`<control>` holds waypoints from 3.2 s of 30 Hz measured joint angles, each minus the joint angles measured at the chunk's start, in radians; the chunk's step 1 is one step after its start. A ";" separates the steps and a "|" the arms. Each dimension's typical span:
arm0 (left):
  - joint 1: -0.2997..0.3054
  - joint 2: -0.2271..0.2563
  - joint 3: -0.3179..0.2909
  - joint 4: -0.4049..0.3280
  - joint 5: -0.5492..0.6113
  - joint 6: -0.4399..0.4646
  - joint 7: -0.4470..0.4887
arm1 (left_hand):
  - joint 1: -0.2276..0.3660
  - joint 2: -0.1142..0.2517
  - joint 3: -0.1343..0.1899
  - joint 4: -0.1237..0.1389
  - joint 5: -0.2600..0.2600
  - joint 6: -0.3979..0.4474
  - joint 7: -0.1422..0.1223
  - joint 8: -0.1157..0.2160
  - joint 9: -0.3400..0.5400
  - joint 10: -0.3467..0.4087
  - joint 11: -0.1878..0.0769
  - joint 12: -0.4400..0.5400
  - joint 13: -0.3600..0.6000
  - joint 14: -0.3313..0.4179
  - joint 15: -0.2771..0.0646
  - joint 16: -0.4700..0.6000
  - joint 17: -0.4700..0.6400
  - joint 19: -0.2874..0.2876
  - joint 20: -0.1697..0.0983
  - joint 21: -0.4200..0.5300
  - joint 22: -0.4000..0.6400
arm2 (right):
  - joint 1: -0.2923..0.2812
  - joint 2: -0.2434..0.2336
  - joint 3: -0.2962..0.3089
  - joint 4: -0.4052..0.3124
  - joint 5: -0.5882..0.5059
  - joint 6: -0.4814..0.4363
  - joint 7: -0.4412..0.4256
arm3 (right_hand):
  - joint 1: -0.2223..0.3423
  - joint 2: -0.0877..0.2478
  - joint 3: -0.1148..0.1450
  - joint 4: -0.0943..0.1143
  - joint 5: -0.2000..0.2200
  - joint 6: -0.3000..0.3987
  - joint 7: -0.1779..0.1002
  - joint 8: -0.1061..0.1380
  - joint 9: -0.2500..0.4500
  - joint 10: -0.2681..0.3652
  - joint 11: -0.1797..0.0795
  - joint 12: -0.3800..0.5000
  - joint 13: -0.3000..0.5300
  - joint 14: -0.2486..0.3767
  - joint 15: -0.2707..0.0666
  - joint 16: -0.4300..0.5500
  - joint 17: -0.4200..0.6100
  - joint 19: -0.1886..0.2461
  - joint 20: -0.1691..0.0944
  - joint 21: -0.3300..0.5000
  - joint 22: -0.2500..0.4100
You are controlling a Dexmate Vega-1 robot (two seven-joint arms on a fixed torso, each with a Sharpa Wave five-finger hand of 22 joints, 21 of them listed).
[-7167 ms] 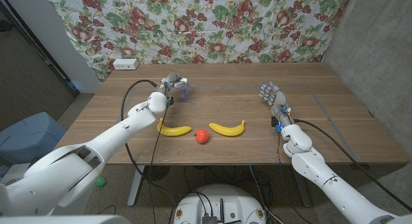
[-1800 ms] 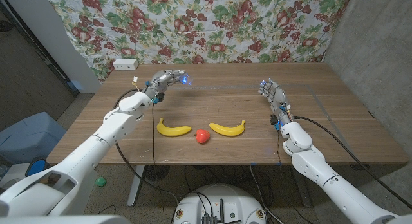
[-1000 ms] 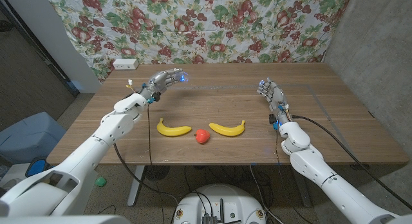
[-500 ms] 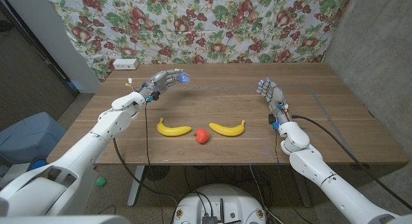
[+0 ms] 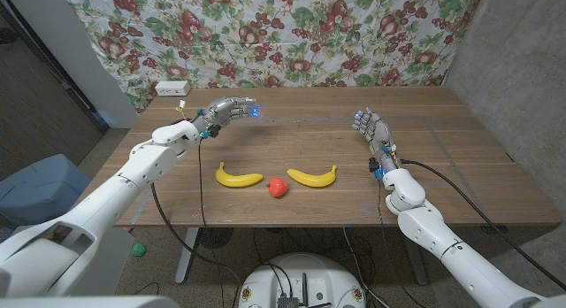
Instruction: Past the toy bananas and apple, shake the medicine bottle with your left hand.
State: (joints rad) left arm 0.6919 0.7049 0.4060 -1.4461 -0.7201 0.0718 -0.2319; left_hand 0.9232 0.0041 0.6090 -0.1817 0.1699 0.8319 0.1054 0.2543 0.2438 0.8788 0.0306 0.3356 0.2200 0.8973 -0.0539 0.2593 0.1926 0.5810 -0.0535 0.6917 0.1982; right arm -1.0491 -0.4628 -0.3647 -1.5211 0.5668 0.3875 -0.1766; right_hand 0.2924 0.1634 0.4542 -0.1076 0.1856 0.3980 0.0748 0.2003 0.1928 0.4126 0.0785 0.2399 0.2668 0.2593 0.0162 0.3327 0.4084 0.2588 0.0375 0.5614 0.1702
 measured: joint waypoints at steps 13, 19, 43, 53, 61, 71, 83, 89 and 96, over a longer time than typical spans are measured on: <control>-0.066 0.058 0.086 -0.053 0.131 0.079 -0.044 | 0.000 0.000 -0.003 -0.001 -0.001 0.003 0.000 -0.008 0.000 0.000 0.000 -0.004 0.002 0.003 -0.002 -0.005 0.001 -0.004 -0.004 0.004 0.000 | -0.006 0.000 0.002 -0.001 0.003 0.007 0.002 | -0.010 -0.010 0.000 0.000 0.000 0.000 0.000 0.000 0.000 0.000 0.000 0.000 0.000 0.000 0.000 0.000 -0.001 0.000 0.000 0.000 0.000; -0.073 0.063 0.096 -0.059 0.156 0.085 -0.045 | 0.000 0.000 -0.004 -0.001 -0.002 0.003 0.000 -0.008 0.000 0.000 0.000 -0.004 0.002 0.003 -0.002 -0.006 0.001 -0.004 -0.004 0.007 0.000 | -0.006 0.000 0.002 0.001 0.004 0.008 0.004 | -0.011 -0.011 0.000 0.000 0.000 0.000 0.000 0.000 0.000 0.000 0.000 0.000 0.000 0.000 0.000 0.000 0.000 0.000 0.000 0.000 0.000; 0.002 -0.016 0.022 -0.036 0.141 -0.111 0.060 | 0.000 0.000 -0.012 -0.001 0.001 0.009 -0.002 -0.015 0.000 0.004 -0.004 -0.006 0.000 0.007 -0.004 -0.009 0.000 -0.009 0.002 0.022 -0.003 | 0.015 0.005 0.000 0.023 0.009 0.004 0.014 | -0.011 -0.011 0.000 0.000 0.000 0.000 0.000 0.000 0.000 0.000 0.000 0.000 0.000 0.000 0.000 0.000 0.000 0.004 0.004 -0.008 0.005; 0.047 -0.059 -0.021 -0.037 0.107 -0.176 0.129 | 0.000 0.000 -0.016 0.000 0.000 0.010 -0.003 -0.015 0.000 0.004 -0.004 -0.006 0.001 0.008 -0.004 -0.009 0.006 -0.009 0.002 0.026 -0.003 | 0.022 0.007 -0.001 0.032 0.012 0.002 0.018 | -0.016 -0.005 0.000 0.000 0.000 0.000 0.000 0.000 0.000 0.000 0.000 0.000 0.000 0.000 0.000 0.000 0.000 0.003 0.004 -0.015 0.005; 0.058 -0.068 -0.029 -0.039 0.103 -0.191 0.154 | 0.002 -0.002 -0.017 -0.001 0.000 0.011 -0.003 -0.023 0.000 0.004 -0.004 -0.006 0.001 0.008 -0.004 -0.009 0.006 -0.011 0.000 0.026 -0.003 | 0.026 0.008 -0.002 0.036 0.013 0.001 0.019 | -0.016 -0.005 0.000 0.000 0.000 0.000 0.000 0.000 0.000 0.000 0.000 0.000 0.000 0.000 0.000 0.000 0.000 0.003 0.004 -0.015 0.004; 0.045 -0.045 -0.003 -0.052 0.168 -0.174 0.176 | 0.005 -0.005 -0.018 -0.001 0.000 0.011 -0.003 -0.023 0.000 0.004 -0.004 -0.007 0.001 0.008 -0.004 -0.009 0.005 -0.011 0.000 0.034 -0.003 | 0.026 0.008 -0.002 0.039 0.013 0.001 0.019 | -0.016 -0.005 0.000 0.000 0.000 0.000 0.000 0.000 0.000 0.000 0.000 0.000 0.000 0.000 0.000 0.000 0.000 0.003 0.004 -0.015 0.004; -0.003 0.009 0.059 -0.090 0.273 -0.082 0.158 | 0.012 -0.012 -0.022 -0.002 -0.003 0.035 -0.007 -0.027 0.005 0.011 -0.011 -0.008 0.001 0.014 -0.011 -0.012 0.005 -0.015 0.004 0.042 -0.003 | 0.026 0.009 -0.001 0.040 0.016 0.001 0.019 | -0.016 -0.005 0.000 0.000 0.000 0.000 0.000 0.000 0.000 0.000 0.000 0.000 0.000 0.000 0.000 0.000 0.000 0.003 0.004 -0.023 0.004; -0.028 0.028 0.084 -0.102 0.306 -0.039 0.129 | 0.011 -0.011 -0.022 -0.002 0.001 0.036 -0.007 -0.027 0.005 0.011 -0.011 -0.009 0.000 0.014 -0.011 -0.016 0.005 -0.022 0.000 0.042 -0.003 | 0.026 0.009 0.000 0.041 0.017 0.003 0.020 | -0.016 -0.005 0.000 0.000 0.000 0.000 0.000 0.000 0.000 0.000 0.000 0.000 0.000 0.000 0.000 0.000 0.000 0.003 0.004 -0.023 0.004; -0.048 0.046 0.105 -0.115 0.334 -0.003 0.103 | 0.010 -0.010 -0.024 -0.002 0.001 0.036 -0.007 -0.031 0.005 0.011 -0.011 -0.012 0.001 0.014 -0.011 -0.016 0.005 -0.022 0.000 0.048 -0.003 | 0.023 0.008 0.001 0.041 0.018 0.005 0.021 | -0.016 -0.005 0.000 0.000 0.000 0.000 0.000 0.000 0.000 0.000 0.000 0.000 0.000 0.000 0.000 0.000 0.000 0.003 0.004 -0.023 0.004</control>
State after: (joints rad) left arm 0.6435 0.7506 0.5112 -1.5609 -0.3857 0.0686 -0.1289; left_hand 0.9334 -0.0061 0.5847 -0.1841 0.1708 0.8676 0.0987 0.2235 0.2488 0.8894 0.0196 0.3241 0.2213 0.9111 -0.0644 0.2428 0.1979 0.5592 -0.0534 0.7399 0.1949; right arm -1.0260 -0.4548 -0.3637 -1.4800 0.5846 0.3925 -0.1557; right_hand 0.2764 0.1582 0.4542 -0.1076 0.1856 0.3980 0.0748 0.2003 0.1928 0.4126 0.0785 0.2399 0.2667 0.2593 0.0162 0.3327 0.4085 0.2622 0.0412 0.5382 0.1745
